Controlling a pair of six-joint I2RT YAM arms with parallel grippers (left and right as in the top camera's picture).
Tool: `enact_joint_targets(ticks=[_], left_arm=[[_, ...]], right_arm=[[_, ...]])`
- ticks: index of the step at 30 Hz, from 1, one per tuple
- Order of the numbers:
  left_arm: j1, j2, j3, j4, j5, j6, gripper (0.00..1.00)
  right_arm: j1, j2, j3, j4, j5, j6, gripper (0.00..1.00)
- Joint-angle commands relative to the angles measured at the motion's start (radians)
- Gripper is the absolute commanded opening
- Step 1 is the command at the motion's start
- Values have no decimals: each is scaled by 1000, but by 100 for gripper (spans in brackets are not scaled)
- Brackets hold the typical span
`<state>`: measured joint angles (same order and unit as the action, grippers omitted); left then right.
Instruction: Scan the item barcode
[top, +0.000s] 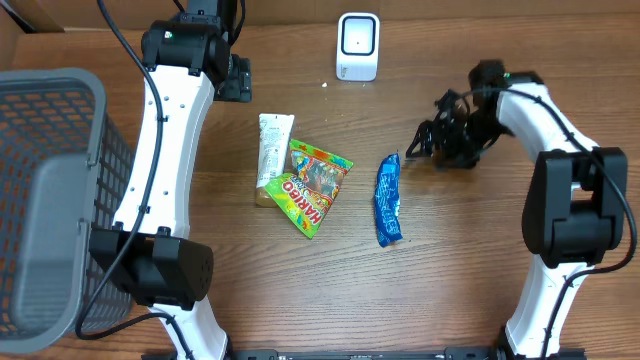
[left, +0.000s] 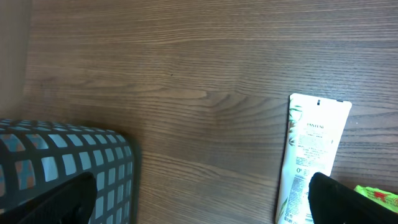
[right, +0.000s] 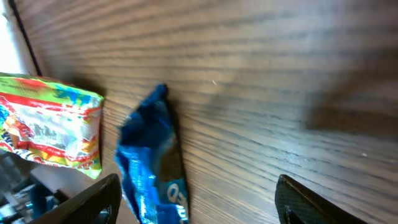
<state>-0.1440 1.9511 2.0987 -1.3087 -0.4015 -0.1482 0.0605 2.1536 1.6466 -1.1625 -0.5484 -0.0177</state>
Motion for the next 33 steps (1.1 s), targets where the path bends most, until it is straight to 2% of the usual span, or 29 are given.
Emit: enact_joint_targets(ticks=[1,5,9,13,16,19,25,28,29,30,33], left_arm=[[-6,14,-1,5,-13,18,100],[-6,14,-1,5,-13,18,100],[-6,14,-1,5,-13,18,99],[-6,14,-1,5,-13,18,100],[-6,14,-1,5,-13,18,100],[-6,14,-1,5,-13,18,100],[-6,14,-1,5,-13,18,100],[-6,14,-1,5,-13,18,100],[-6,14,-1,5,-13,18,100],[-6,14,-1,5,-13,18,100],[-6,14,-1,5,-13,18,100]], right_arm=[[100,-18,57,-17,87,49,80],[199,-20,58,-5,235,190,79],[294,-17,54,-3,463,332,79],[363,-16,52,-4,603,415,72],[372,-16,43,-6,618,423,67],[371,-16,19,-6,614,423,66],[370,-16,-27,13,573,414,53],[368,-16,-37,28,573,415,38],[365,-16,-38,30,572,414,28],[358,-16,-38,32,569,415,6],[332,-16,-37,52,517,394,4]])
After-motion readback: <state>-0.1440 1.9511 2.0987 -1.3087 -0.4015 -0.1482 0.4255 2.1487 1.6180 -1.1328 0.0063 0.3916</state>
